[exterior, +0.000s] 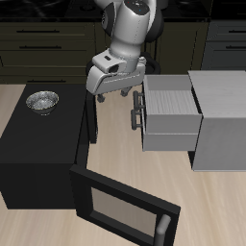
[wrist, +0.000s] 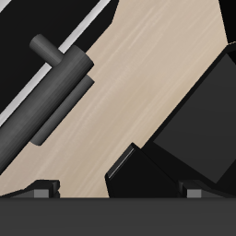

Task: Close the top and middle drawer of the white cabinet

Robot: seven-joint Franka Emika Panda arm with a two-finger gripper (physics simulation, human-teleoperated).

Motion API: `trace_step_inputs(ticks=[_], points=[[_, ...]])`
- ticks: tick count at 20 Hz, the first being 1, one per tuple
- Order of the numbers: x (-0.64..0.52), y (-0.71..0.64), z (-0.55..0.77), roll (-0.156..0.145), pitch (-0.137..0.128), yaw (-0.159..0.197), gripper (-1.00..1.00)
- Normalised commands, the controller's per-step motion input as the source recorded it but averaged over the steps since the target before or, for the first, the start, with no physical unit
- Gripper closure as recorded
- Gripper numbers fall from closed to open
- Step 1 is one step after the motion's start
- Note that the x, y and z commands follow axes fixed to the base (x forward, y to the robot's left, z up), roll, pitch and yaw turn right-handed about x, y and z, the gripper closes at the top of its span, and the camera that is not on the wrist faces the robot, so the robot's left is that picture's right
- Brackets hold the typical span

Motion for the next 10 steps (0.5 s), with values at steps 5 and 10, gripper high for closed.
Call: trace_step_inputs(ticks=[5, 10], points=[[0.04, 0.09, -0.09, 0.017, -0.013, 0.006, -1.0], [0.04, 0.13, -0.17, 0.026, -0.008, -0.002, -1.0]])
